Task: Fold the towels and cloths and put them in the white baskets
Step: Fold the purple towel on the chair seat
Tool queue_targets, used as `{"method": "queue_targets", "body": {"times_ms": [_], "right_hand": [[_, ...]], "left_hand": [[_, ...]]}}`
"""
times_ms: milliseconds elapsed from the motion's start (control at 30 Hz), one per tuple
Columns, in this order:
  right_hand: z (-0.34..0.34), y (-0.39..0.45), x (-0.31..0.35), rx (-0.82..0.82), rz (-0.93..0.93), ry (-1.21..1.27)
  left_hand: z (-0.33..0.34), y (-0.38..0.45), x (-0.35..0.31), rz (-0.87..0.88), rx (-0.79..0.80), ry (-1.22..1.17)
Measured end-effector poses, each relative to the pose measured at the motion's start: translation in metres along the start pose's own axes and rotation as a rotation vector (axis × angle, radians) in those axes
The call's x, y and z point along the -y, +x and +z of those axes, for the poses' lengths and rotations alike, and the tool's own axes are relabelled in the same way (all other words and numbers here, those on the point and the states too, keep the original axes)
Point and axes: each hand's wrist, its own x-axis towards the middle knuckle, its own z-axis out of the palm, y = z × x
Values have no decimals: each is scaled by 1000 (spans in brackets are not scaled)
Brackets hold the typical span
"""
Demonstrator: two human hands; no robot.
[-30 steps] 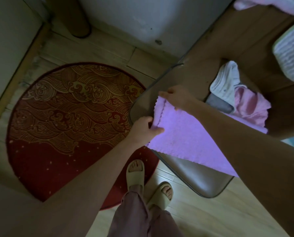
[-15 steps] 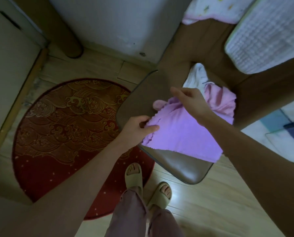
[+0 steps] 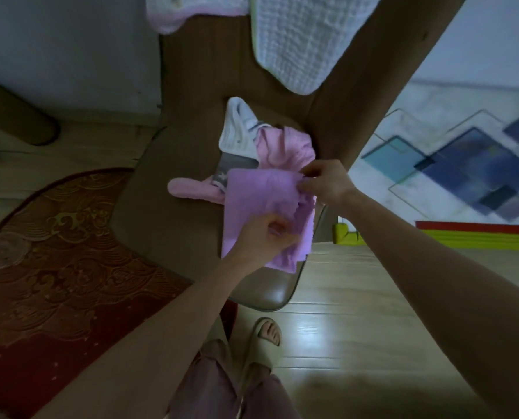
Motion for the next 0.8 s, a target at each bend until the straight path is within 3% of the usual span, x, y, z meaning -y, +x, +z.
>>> {"method": "queue_targets", "body": {"times_ms": [167,233,433,600,733,800], "right_hand": [[5,4,-25,-24,8,-39],[11,5,-28,-28,40,-12],[22,2,-34,-162,-2,-8],[34,-1,-40,-383,23,-53],[64,-13,-39,-561,-263,-342],[84,-18,-44,-480,-389,-459]], "left_hand": [[-22,14,13,149,-350,91],[-42,30,17,238,-382,237],[-86,81,35,368,-144,511],[-83,99,41,338,-119,675],[-84,102,39,422,-128,599],[-90,105,46,371,-2,405]]}}
